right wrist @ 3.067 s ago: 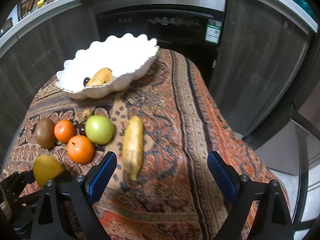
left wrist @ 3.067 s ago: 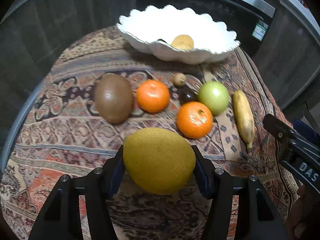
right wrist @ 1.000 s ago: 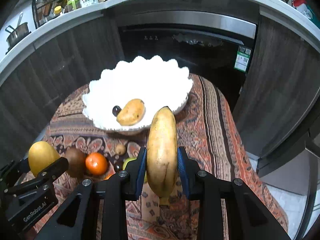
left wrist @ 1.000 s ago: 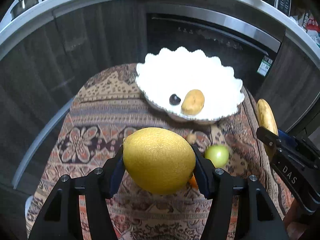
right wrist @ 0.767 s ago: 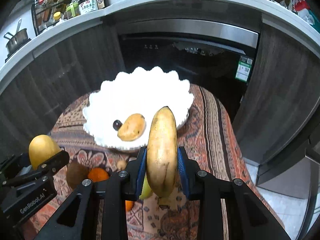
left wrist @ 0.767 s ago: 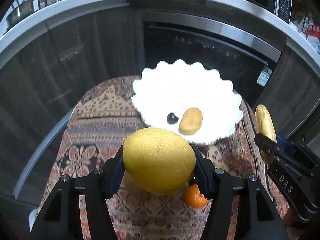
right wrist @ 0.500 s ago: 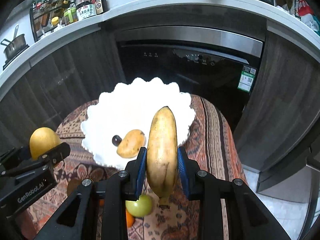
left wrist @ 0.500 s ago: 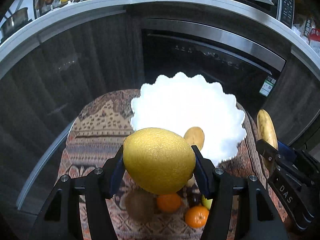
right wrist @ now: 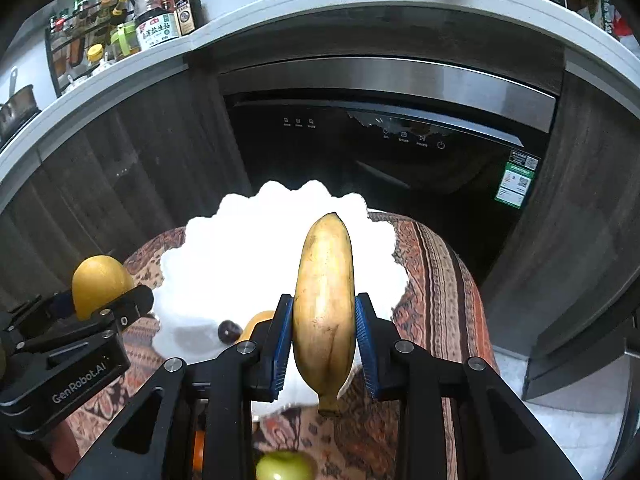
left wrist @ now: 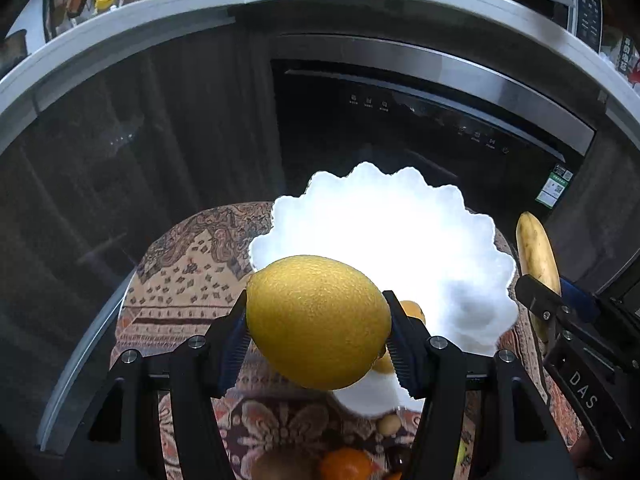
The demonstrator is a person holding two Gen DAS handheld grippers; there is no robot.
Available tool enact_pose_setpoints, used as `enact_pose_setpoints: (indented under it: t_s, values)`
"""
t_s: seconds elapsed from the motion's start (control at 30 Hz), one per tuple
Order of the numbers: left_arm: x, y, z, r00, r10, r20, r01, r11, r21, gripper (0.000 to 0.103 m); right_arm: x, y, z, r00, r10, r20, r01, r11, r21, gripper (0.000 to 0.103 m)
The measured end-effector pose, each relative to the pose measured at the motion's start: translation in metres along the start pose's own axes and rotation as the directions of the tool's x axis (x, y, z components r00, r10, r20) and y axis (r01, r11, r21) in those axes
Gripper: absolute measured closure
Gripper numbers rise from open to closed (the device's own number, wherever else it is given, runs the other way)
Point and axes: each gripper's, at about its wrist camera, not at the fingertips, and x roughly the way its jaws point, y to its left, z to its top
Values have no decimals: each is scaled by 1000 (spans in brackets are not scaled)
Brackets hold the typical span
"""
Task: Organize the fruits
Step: 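Carry the pomelo with the left gripper while the right gripper carries the banana to the bowl, then release the pomelo into the bowl with the left gripper while the right gripper releases the banana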
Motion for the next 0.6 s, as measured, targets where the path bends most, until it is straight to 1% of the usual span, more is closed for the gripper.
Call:
enact_pose_setpoints:
  t_s: [0.3, 0.53, 0.6]
  values:
    - [39, -1, 3, 999, -7, -53, 7, 1000, -3, 42, 40, -6, 5, 998, -3, -58, 3, 1000, 14, 72]
    - [56, 1, -1, 995, 0, -97, 0, 1000, 1, 42, 54, -4, 2, 996, 0, -85, 1, 1000, 11, 71]
    - [56, 3, -2, 996, -2, -94, 2, 1000, -2, 40, 53, -1, 2, 997, -17, -74, 17, 1000, 0, 68]
